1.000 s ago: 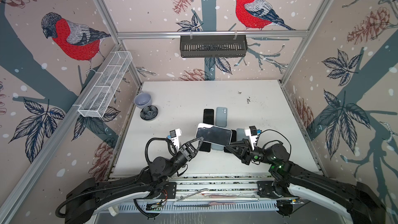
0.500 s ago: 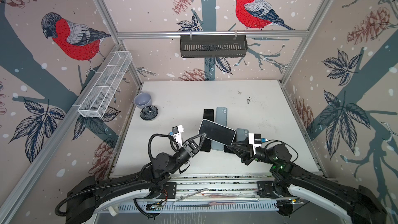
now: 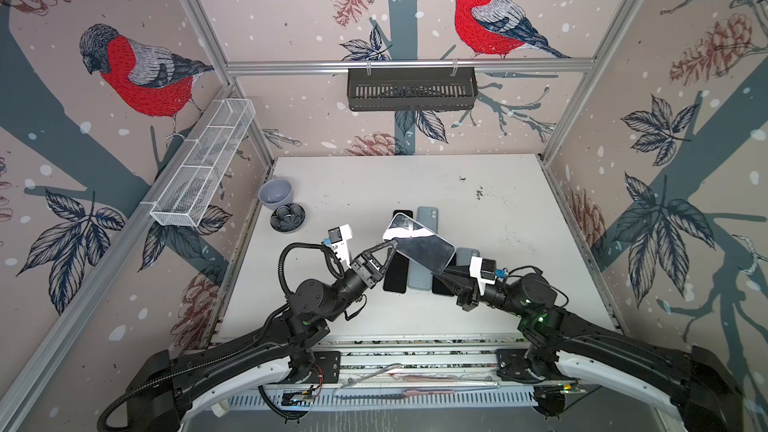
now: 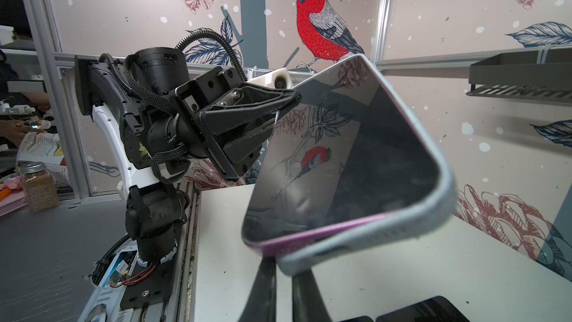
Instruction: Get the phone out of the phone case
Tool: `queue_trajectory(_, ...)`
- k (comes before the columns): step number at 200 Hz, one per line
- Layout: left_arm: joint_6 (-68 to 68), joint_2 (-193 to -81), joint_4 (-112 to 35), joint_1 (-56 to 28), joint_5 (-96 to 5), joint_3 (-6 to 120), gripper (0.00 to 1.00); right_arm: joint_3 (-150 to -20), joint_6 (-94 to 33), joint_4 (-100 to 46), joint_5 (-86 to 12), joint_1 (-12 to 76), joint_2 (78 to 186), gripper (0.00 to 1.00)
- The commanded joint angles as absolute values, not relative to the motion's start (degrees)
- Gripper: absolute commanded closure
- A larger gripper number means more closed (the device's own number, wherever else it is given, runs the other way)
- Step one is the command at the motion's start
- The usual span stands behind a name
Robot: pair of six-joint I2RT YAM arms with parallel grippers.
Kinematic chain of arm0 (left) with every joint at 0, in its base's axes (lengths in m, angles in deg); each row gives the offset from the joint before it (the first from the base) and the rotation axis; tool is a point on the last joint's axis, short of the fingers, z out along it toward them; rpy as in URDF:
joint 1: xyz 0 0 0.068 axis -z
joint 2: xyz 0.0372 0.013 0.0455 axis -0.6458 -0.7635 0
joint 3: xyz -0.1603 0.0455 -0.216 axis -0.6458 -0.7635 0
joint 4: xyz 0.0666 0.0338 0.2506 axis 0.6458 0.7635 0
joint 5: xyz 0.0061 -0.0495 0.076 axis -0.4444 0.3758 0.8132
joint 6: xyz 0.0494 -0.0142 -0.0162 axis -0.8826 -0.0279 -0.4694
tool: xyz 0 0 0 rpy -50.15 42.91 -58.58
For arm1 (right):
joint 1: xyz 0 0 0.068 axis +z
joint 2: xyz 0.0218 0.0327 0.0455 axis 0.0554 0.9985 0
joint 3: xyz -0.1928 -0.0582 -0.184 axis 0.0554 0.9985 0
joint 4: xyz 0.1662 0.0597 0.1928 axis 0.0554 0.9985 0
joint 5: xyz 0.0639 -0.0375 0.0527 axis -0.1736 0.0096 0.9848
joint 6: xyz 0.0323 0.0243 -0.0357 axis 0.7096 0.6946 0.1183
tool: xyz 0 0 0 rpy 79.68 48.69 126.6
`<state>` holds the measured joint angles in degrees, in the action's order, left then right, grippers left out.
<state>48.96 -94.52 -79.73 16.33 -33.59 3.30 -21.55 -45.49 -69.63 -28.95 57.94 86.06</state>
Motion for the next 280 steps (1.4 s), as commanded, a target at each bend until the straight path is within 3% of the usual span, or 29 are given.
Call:
queue_trajectory(1,47.4,-91.0,-69.8,13.0,-43.6,6.0,1.0,-20.3,-44.7,-65.5,-38.5,58.0,83.9,0.53)
queue_trajectory(13,43.2,-88.8,-59.1,11.3,-44.1,10.3,1.0,-20.1,-43.1,-62.9,-41.1,58.0,81.7,0.35)
queue_trajectory(49,30.5,-87.5,-36.8,7.8,-44.7,22.5,1.0,-23.9,-39.6,-54.2,-45.7,58.0,77.1,0.13)
queue_trajectory(57,27.9,-88.2,-33.5,7.3,-45.0,24.9,1.0,-25.9,-39.4,-51.7,-46.3,58.1,77.0,0.01)
queue_trajectory(99,12.0,-95.3,-19.0,6.8,-44.4,37.6,1.0,-36.1,-43.3,-39.1,-50.8,58.2,79.5,0.0)
queue_trajectory(129,0.4,-100.8,-14.6,6.5,-43.3,44.4,1.0,-40.7,-48.4,-34.6,-53.2,57.9,82.3,0.0)
queue_trajectory(152,-7.5,-104.5,-14.7,5.8,-48.3,46.6,1.0,-44.6,-53.1,-30.1,-51.9,57.1,85.4,0.0)
queue_trajectory(179,-15.7,-107.7,-17.2,5.6,-55.8,46.3,1.0,-47.3,-60.6,-26.2,-44.5,53.8,88.2,0.0)
queue_trajectory(232,-26.3,-109.8,-19.6,4.4,-70.6,47.2,1.0,-49.7,-70.7,-18.7,-19.1,39.5,87.3,0.0)
queue_trajectory(280,-32.0,-115.0,-17.8,-0.7,-80.2,49.0,1.0,-52.5,-78.9,-12.4,-6.3,38.2,92.8,0.06)
